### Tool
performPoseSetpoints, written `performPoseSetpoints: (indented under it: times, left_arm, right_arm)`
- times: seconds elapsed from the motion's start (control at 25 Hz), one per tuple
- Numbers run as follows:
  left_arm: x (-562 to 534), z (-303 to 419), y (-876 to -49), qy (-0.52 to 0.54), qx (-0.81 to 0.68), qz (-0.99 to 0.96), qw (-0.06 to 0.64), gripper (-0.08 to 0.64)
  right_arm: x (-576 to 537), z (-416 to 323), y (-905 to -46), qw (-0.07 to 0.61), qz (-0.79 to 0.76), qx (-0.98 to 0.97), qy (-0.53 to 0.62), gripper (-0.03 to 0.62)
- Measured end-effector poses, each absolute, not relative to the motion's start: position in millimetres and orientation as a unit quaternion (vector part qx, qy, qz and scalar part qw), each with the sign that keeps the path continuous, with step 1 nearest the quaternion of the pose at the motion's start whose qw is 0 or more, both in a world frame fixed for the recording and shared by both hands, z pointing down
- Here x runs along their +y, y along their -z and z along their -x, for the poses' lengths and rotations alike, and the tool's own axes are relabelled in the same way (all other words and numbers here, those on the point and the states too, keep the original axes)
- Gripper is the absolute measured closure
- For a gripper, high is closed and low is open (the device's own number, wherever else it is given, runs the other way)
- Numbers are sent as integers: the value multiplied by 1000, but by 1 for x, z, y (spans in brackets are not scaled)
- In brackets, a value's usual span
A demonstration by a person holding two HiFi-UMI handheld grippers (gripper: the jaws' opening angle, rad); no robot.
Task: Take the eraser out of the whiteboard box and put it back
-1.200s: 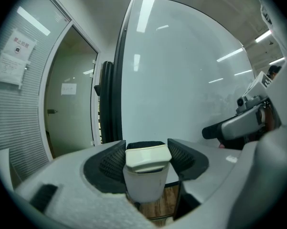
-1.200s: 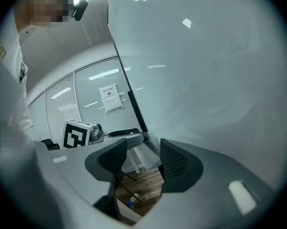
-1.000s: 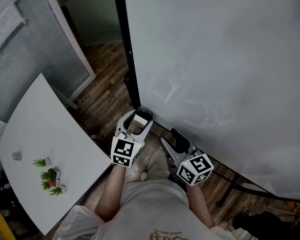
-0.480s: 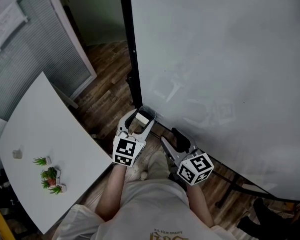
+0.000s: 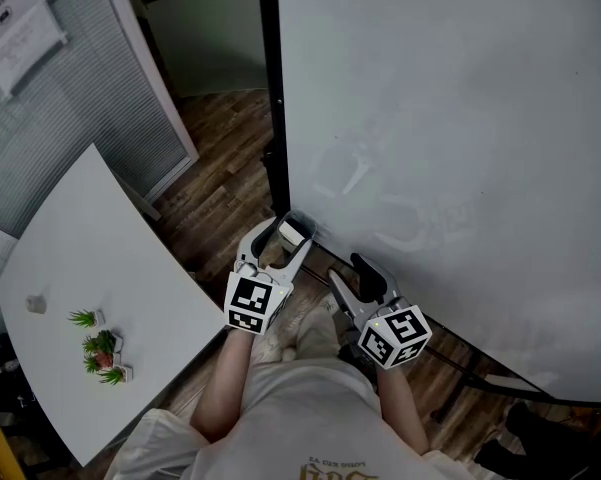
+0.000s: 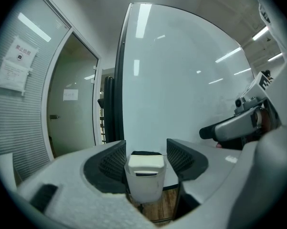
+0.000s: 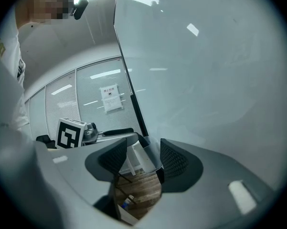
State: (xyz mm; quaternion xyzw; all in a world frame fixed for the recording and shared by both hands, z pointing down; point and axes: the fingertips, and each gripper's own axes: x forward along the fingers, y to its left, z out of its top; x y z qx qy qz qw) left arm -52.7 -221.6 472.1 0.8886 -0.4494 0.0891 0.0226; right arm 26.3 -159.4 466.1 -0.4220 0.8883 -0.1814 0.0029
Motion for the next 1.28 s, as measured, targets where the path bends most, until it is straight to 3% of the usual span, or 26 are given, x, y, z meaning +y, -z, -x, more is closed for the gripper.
performPoseSetpoints:
  times: [0.56,0.84,1.08,1.28]
  left_arm:
    - [-194,64,-446,-45,-449,-892,34,319]
    - [-180,73,-435,-20,-456,-889,42,411]
    - [-179,93,-432,1,-491,-869,59,560]
    - [-178,93,-429,-1,-495,-867,54,560]
  right_arm:
    - [-150,-32,-455,11,446,883,144,400]
    - [-143,-32,-452,13,451,882,136,432]
    - [-143,-40,-447,16,476,871,118,514]
    - [-143,-48,-444,17,486,867,111,580]
